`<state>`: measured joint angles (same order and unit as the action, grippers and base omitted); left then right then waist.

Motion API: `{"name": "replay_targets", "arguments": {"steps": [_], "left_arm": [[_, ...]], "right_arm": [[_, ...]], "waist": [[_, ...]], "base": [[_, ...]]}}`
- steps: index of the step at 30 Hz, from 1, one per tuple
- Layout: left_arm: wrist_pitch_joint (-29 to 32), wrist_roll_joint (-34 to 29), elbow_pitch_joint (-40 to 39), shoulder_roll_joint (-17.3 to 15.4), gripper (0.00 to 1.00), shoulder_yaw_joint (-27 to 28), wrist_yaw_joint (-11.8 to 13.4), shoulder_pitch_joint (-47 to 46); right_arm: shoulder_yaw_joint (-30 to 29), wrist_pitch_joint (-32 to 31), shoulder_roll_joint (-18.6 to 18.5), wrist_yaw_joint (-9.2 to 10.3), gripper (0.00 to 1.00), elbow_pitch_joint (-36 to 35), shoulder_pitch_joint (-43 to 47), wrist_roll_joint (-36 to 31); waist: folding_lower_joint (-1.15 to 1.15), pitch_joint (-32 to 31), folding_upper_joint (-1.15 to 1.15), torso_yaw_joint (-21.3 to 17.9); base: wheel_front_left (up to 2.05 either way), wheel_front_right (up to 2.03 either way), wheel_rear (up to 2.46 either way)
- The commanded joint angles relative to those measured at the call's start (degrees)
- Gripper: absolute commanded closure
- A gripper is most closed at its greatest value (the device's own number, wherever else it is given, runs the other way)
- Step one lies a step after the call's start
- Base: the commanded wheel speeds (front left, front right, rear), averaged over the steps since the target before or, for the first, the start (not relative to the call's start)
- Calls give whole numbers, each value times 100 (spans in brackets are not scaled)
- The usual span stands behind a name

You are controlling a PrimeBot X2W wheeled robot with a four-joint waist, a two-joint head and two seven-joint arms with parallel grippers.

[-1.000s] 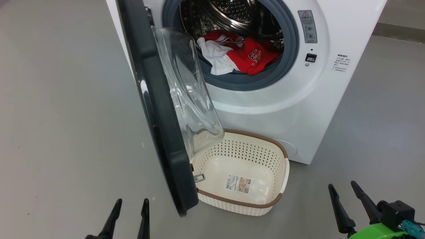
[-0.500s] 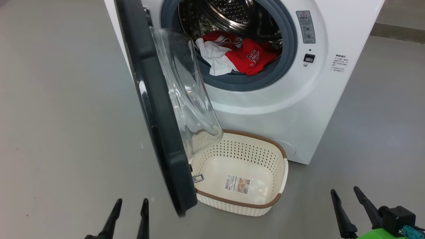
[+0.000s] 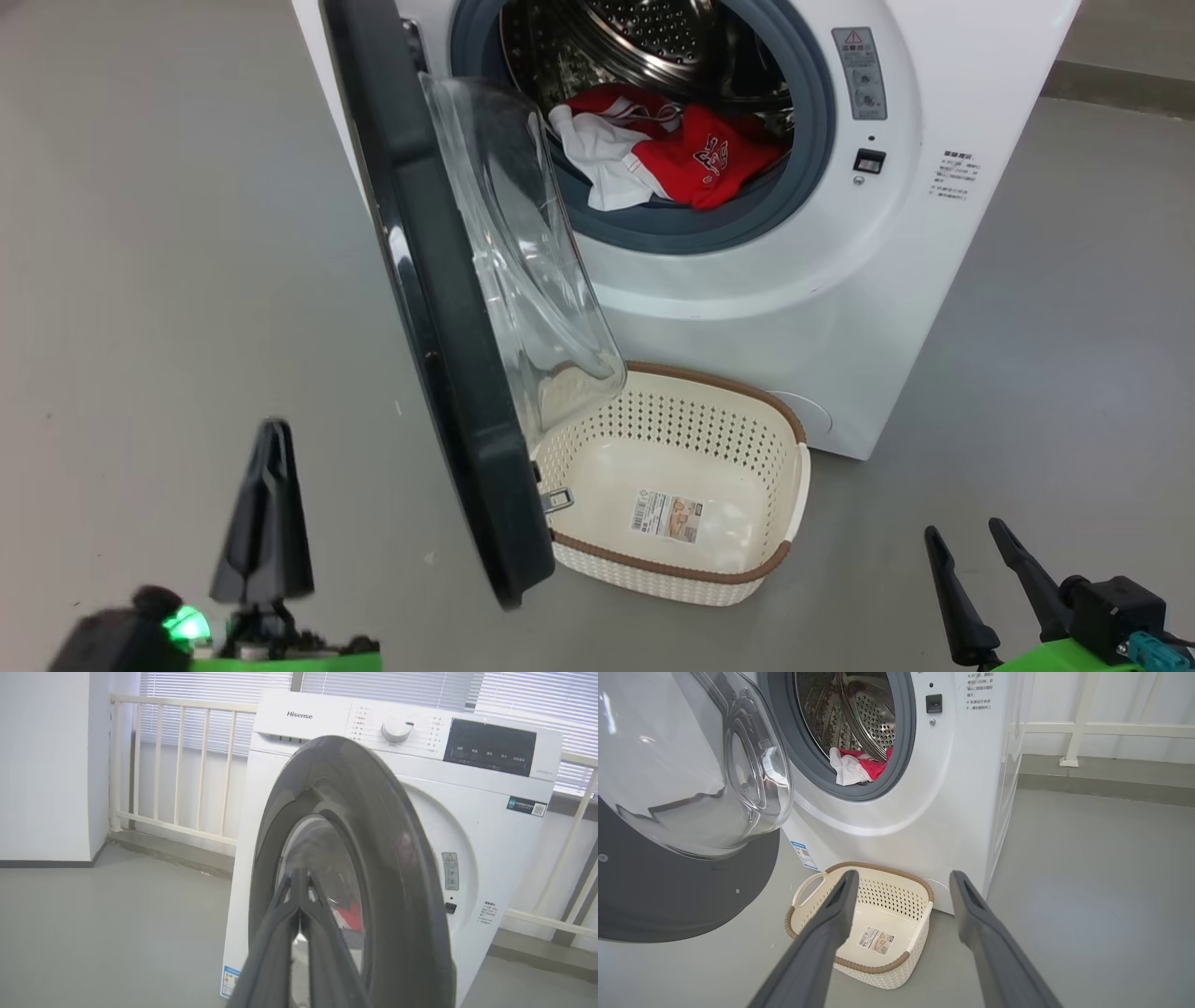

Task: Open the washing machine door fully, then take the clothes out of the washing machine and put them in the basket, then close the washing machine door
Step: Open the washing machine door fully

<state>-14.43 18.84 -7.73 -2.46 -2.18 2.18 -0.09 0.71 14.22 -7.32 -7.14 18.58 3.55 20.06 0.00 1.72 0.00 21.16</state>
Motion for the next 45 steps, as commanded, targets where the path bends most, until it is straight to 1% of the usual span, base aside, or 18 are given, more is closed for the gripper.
{"name": "replay_targets", "arguments": {"steps": [1,5,9,12,14,18,20,21,23,24,31,36,45], "left_arm": [[-57,26,-335,-42,100,141,59,-245],[-57,-15,-1076,-42,100,-330,93,-338],[-57,-145,-1296,-42,100,-1076,97,-352],[-57,-80,-1147,-42,100,-1633,88,-325],[-57,-7,-863,-42,100,-1935,75,-286],[-57,327,-299,-42,100,-2240,154,-302],[-57,495,-25,-42,100,-2290,190,-339],[-57,495,-25,-42,100,-2290,190,-339],[-57,612,439,-42,100,-2303,217,-424],[-57,612,439,-42,100,-2303,217,-424],[-57,885,1223,-42,100,-2177,183,-632],[-57,980,1467,-42,100,-2004,183,-755],[-57,925,1543,-42,100,-1591,227,-712]], "right_arm": [[109,78,-115,-35,0,-152,-87,-17],[100,78,-115,-35,0,-169,-100,-26],[123,78,-118,-35,0,-199,-122,-18],[128,78,-132,-35,0,-211,-138,-13],[130,78,-136,-35,0,-215,-155,-14],[125,78,-147,-35,0,-246,-216,-23],[134,78,-153,-35,0,-255,-235,-22],[134,78,-153,-35,0,-255,-235,-22],[153,78,-162,-35,0,-266,-254,-23],[153,78,-162,-35,0,-266,-254,-23],[152,78,-152,-35,0,-292,-256,-23],[143,78,-157,-35,0,-309,-261,-28],[155,78,-131,-35,0,-321,-246,-33]], "waist": [[0,7,0,-4],[0,35,0,-18],[0,69,0,-38],[0,93,0,-61],[0,105,0,-89],[0,149,0,-160],[0,160,0,-188],[0,160,0,-188],[0,172,0,-225],[0,172,0,-225],[0,195,0,-283],[0,236,0,-284],[0,232,0,-231]], "base": [[0,0,0],[0,0,0],[0,0,0],[0,0,0],[0,0,0],[0,0,0],[0,0,0],[0,0,0],[0,0,0],[0,0,0],[0,0,0],[0,0,0],[0,0,0]]}}
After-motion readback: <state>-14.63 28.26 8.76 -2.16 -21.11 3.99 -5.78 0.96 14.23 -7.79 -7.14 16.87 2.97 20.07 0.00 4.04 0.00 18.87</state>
